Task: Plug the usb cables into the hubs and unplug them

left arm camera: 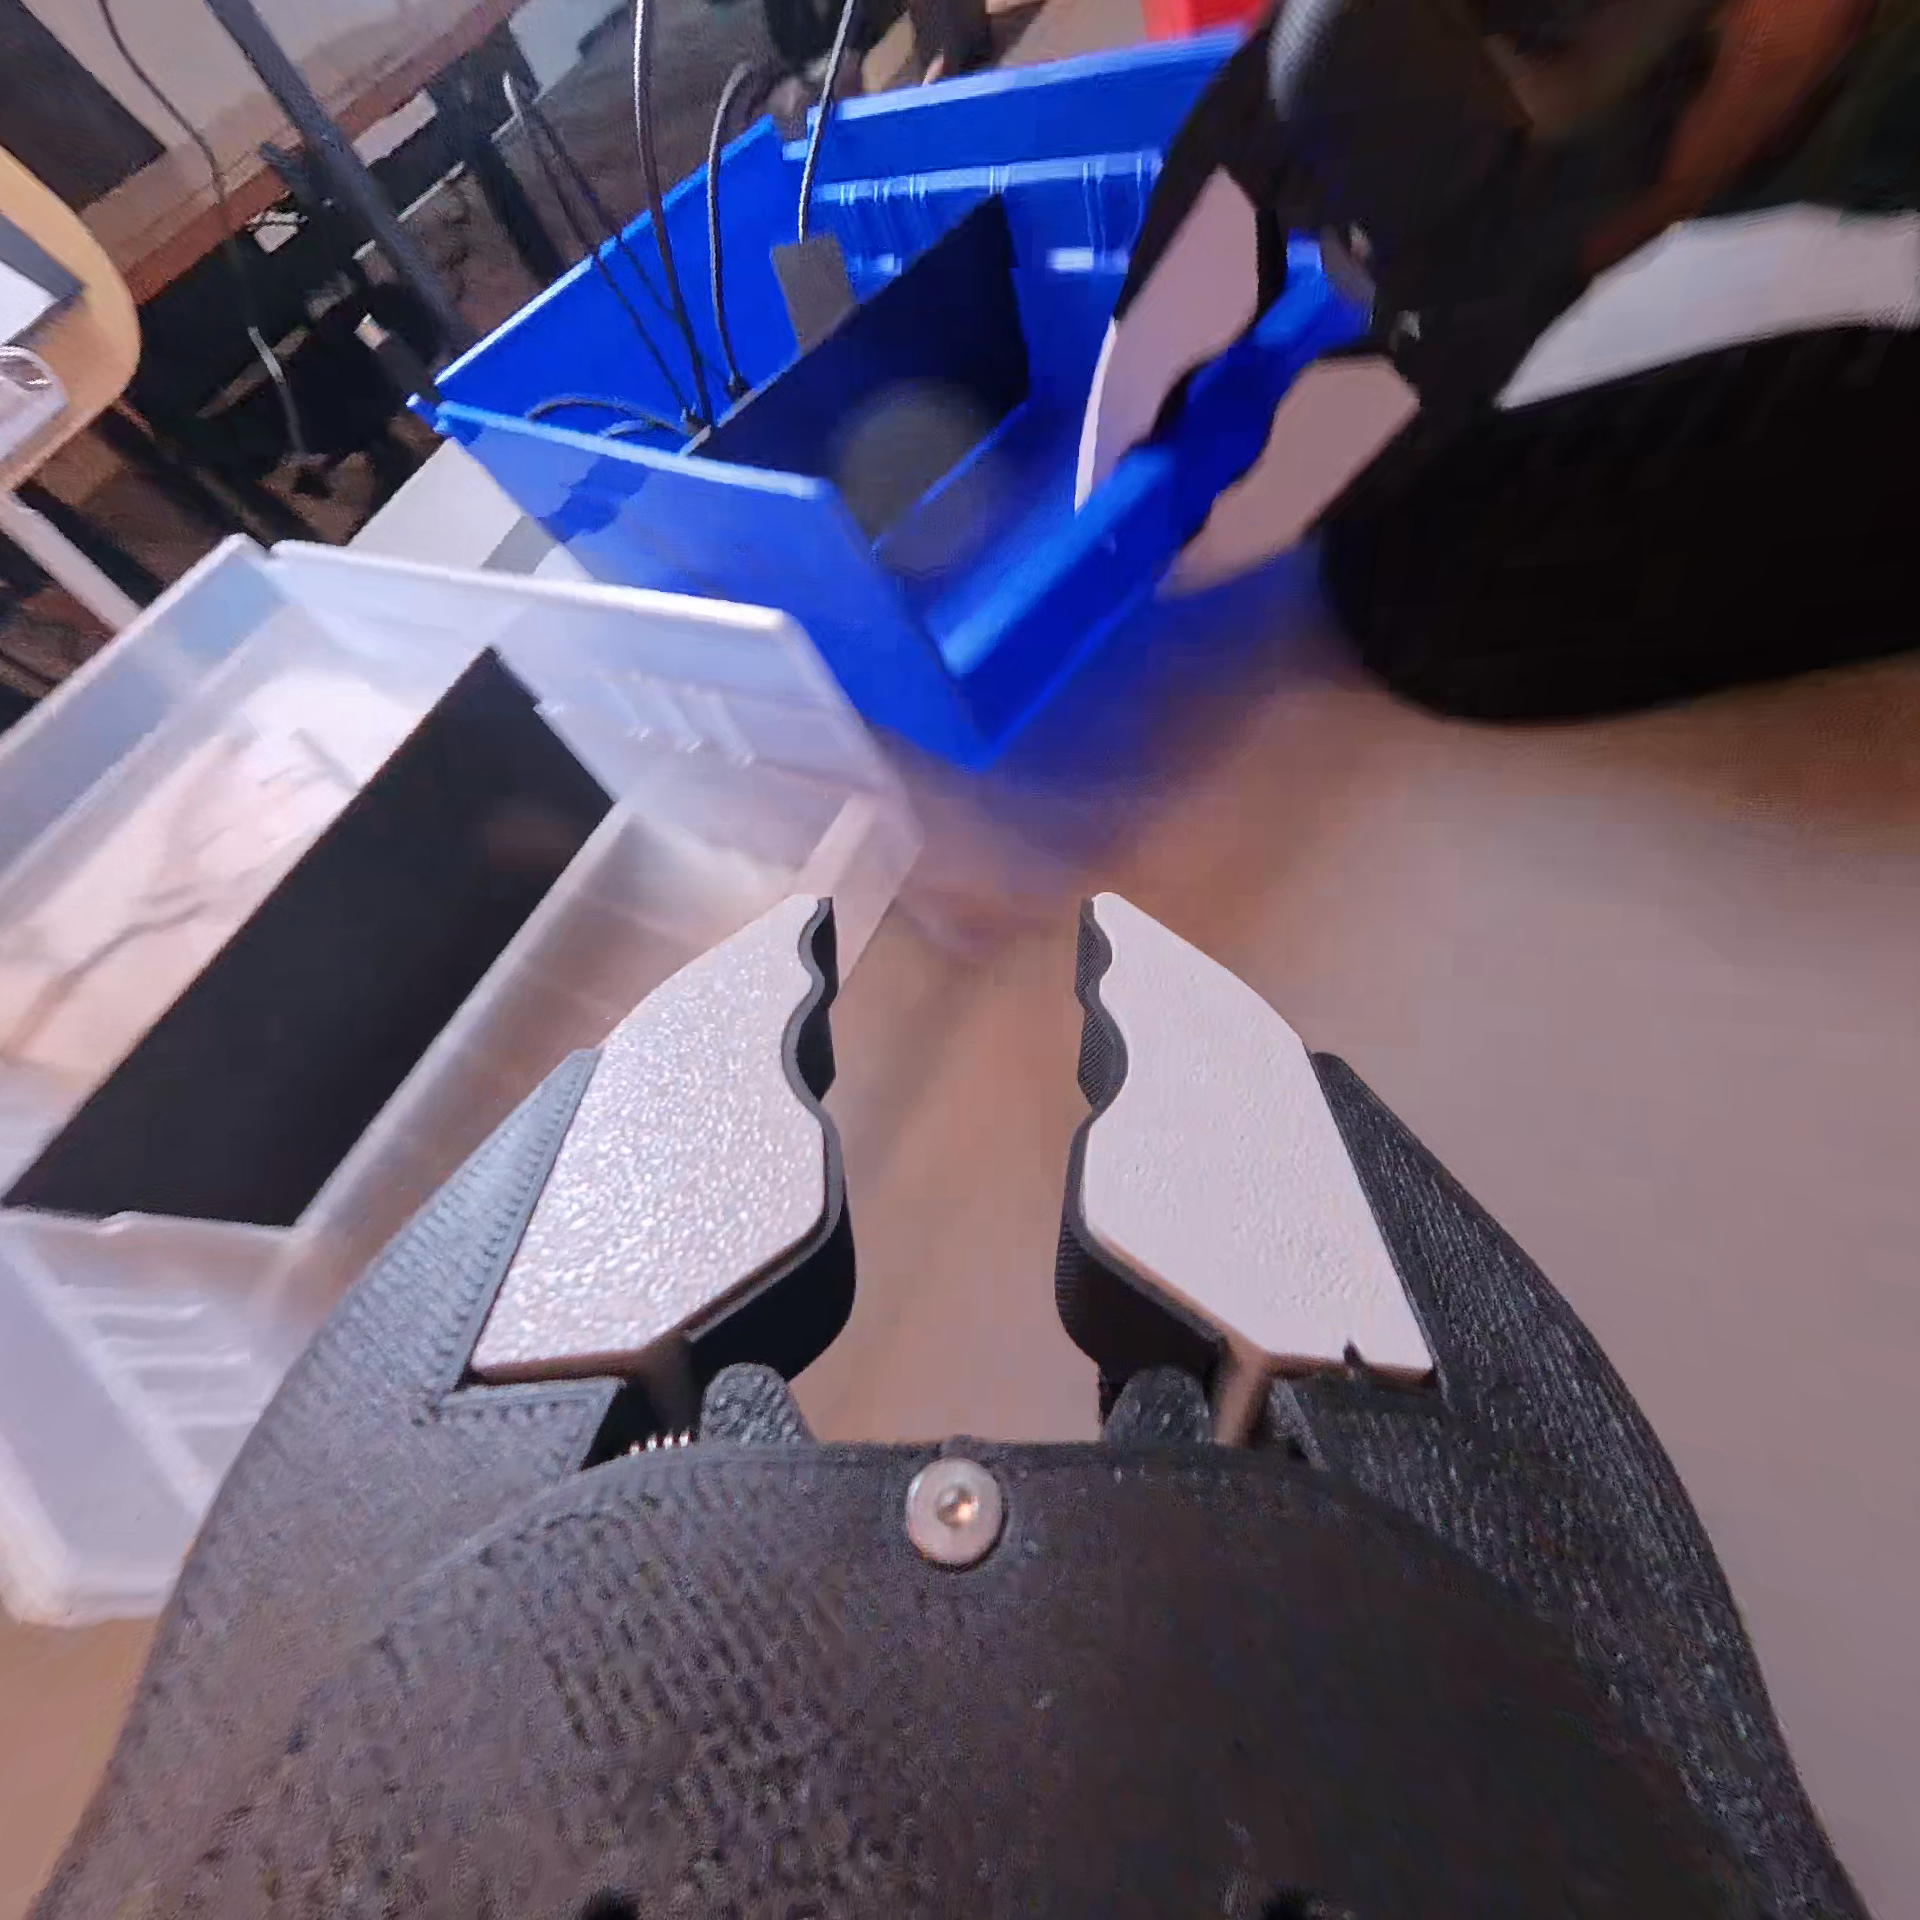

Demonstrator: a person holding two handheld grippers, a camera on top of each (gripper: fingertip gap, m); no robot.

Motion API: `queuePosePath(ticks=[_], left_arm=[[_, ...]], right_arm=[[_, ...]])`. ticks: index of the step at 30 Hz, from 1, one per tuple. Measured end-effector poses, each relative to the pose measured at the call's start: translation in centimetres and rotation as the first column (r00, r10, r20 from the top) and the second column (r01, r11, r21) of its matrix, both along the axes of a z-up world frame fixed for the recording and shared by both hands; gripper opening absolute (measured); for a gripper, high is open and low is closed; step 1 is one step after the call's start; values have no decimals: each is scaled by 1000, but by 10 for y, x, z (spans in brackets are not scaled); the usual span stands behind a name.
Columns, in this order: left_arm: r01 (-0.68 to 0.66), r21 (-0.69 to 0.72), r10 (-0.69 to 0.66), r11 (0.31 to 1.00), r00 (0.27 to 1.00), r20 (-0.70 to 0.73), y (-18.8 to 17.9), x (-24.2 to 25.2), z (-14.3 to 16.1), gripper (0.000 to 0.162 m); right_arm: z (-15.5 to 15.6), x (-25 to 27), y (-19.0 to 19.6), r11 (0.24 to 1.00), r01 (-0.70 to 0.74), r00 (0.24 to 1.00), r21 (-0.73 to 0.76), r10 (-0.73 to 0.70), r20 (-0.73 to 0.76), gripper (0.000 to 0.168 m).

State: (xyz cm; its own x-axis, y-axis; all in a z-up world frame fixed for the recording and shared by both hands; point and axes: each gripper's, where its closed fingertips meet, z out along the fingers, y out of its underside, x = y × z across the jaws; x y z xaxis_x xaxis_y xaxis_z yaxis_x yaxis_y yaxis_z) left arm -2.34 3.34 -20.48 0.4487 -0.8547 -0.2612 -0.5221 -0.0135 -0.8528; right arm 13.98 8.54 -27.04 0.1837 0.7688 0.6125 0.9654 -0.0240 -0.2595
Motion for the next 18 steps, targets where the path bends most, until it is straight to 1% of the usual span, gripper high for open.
queuePosePath(ticks=[2, 5, 6, 8, 9, 10, 11, 12, 13, 14, 15, 16, 17, 18], left_arm=[[34, -52, -29, 998, 996, 87, -15, 22, 0, 50], [44, -104, -23, 994, 981, 195, -36, 47, 6, 70], [38, -114, -11, 993, 972, 234, -42, 52, 12, 71], [-34, -74, 52, 997, 967, 249, -43, 50, 15, 64], [-76, -43, 84, 996, 966, 243, -42, 46, 15, 55], [-110, -13, 111, 994, 967, 228, -41, 40, 14, 41], [-114, 0, 111, 993, 968, 224, -44, 36, 14, 34], [-138, -20, 139, 990, 965, 221, -44, 31, 12, 22], [-153, -5, 151, 988, 970, 191, -44, 27, 8, 19], [-178, 17, 173, 984, 970, 173, -43, 25, 6, 17], [-191, 29, 184, 981, 970, 159, -43, 24, 5, 16], [-200, 45, 192, 979, 970, 150, -43, 24, 6, 15], [-206, 57, 196, 977, 970, 143, -42, 24, 8, 14], [-210, 61, 200, 976, 970, 137, -42, 24, 9, 14]], right_arm=[[5, -14, -34, 1000, 9, 1000, -1, -9, -9, 31], [13, -34, -81, 1000, 15, 1000, 9, -15, -20, 31], [14, -41, -95, 1000, 15, 1000, 13, -14, -20, 31], [16, -54, -120, 1000, 8, 1000, 30, -7, -25, 31], [19, -60, -129, 999, 7, 999, 48, -5, -39, 31], [22, -64, -136, 998, 5, 999, 69, -2, -52, 31], [25, -69, -142, 996, -3, 997, 92, 10, -76, 32], [32, -76, -151, 995, -21, 988, 100, 36, -151, 34], [44, -85, -164, 996, -45, 956, 73, 64, -287, 32], [60, -90, -180, 997, -72, 891, 14, 71, -448, 32], [78, -88, -194, 994, -101, 793, -53, 48, -608, 37], [100, -75, -199, 992, -83, 666, -91, -13, -746, 47], [118, -47, -191, 996, 28, 532, -88, -90, -842, 52], [127, -9, -180, 978, 199, 420, -69, -149, -895, 59]])
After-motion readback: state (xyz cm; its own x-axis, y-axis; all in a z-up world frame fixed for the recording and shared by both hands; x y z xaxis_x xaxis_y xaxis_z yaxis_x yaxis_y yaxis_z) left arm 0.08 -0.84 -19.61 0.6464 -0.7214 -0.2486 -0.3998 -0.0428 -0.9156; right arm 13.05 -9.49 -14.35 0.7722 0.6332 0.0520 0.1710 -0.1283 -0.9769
